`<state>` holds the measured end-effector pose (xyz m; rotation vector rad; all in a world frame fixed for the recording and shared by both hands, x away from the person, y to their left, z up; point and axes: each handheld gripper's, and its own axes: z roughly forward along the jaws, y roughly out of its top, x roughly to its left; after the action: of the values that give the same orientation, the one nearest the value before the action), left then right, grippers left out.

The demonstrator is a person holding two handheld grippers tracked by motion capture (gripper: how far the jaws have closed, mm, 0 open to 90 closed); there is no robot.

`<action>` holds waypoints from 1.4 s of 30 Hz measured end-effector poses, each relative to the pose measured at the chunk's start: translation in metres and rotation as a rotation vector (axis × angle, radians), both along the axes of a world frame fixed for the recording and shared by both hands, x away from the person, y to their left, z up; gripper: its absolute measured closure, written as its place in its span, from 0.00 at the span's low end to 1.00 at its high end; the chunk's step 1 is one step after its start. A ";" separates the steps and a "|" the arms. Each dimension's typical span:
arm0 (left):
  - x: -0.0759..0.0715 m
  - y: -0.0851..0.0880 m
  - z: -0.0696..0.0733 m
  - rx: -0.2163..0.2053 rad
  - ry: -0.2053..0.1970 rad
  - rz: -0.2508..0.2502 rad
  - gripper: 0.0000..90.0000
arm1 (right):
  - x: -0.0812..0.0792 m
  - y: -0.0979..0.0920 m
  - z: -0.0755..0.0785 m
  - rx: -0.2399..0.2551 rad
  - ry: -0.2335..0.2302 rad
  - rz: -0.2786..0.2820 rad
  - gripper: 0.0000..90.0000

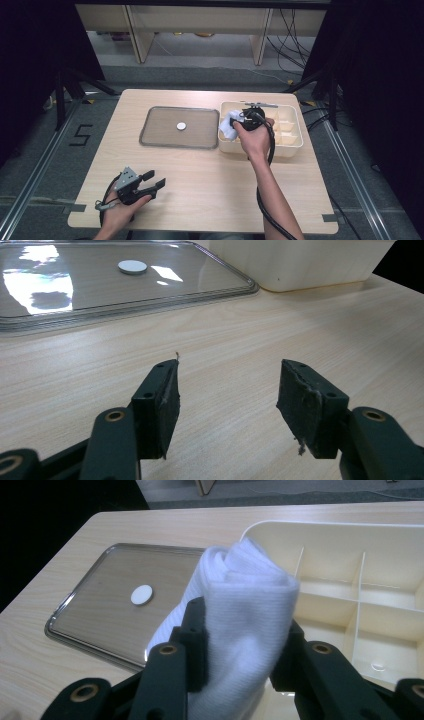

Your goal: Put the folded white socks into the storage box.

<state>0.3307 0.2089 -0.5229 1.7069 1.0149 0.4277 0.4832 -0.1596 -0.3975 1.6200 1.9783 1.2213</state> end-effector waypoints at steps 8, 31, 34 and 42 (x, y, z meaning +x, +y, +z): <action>0.000 0.000 0.000 0.006 0.001 0.000 0.46 | 0.006 -0.002 -0.004 -0.019 0.011 -0.013 0.75; -0.001 0.000 0.000 -0.003 -0.007 -0.001 0.46 | 0.014 0.005 -0.015 -0.064 0.029 -0.016 0.75; 0.000 0.000 0.000 -0.003 -0.005 -0.002 0.46 | 0.014 0.006 -0.016 -0.068 0.025 -0.015 0.75; 0.000 0.000 0.000 0.002 -0.003 0.001 0.46 | 0.017 0.006 -0.019 -0.104 0.040 -0.008 0.75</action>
<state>0.3303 0.2090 -0.5228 1.7067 1.0137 0.4325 0.5006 -0.1534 -0.4162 1.6115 2.0219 1.0724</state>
